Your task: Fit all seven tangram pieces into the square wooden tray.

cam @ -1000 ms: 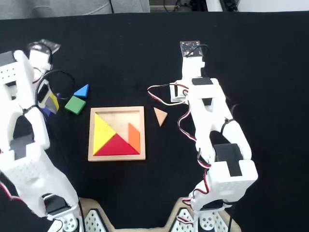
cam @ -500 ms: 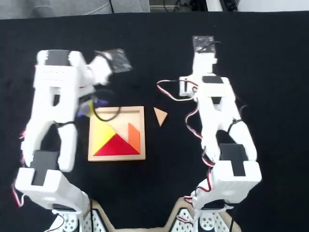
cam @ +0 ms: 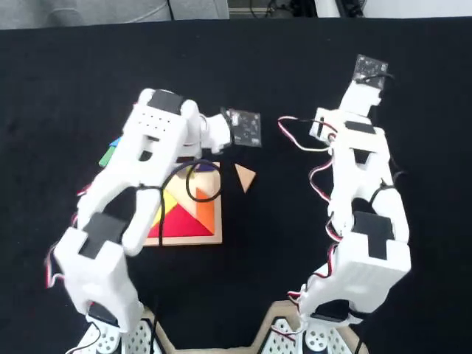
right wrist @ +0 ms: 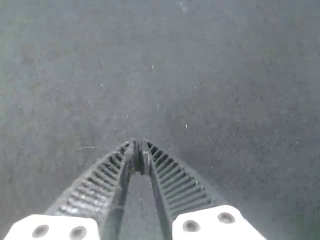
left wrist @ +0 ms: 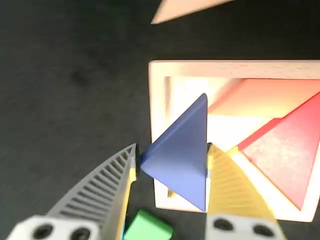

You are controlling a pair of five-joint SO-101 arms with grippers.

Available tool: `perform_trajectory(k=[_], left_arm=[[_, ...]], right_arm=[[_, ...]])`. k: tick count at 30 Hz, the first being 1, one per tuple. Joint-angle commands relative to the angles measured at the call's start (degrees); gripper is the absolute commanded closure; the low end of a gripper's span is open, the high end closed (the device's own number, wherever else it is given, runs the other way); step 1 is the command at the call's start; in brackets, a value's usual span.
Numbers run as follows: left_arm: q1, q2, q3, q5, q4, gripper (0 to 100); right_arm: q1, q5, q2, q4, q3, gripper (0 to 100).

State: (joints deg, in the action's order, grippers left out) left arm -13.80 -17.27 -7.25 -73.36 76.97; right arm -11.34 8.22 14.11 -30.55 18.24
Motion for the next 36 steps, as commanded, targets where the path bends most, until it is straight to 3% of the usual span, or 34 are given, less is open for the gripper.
perform_trajectory(k=[1,13,20,31,36], left_arm=[[-0.3,-6.2,-6.8,-1.6,-0.9,84],[-0.9,-17.7,-21.3,-1.2,9.0,84],[-0.9,-18.4,-23.3,-1.1,12.2,68],[-0.8,-17.8,-23.3,-1.1,12.7,68],[3.5,-17.7,-27.5,-0.6,20.1,68]], right_arm=[[-1.1,0.6,-0.8,1.2,-1.0,98.3],[-1.1,0.7,-0.7,2.5,-1.0,98.3],[-1.1,0.6,-0.7,2.7,-1.0,98.3],[-1.1,0.5,-0.7,2.8,-1.0,98.3],[-1.1,0.4,-0.8,2.8,-1.0,98.3]])
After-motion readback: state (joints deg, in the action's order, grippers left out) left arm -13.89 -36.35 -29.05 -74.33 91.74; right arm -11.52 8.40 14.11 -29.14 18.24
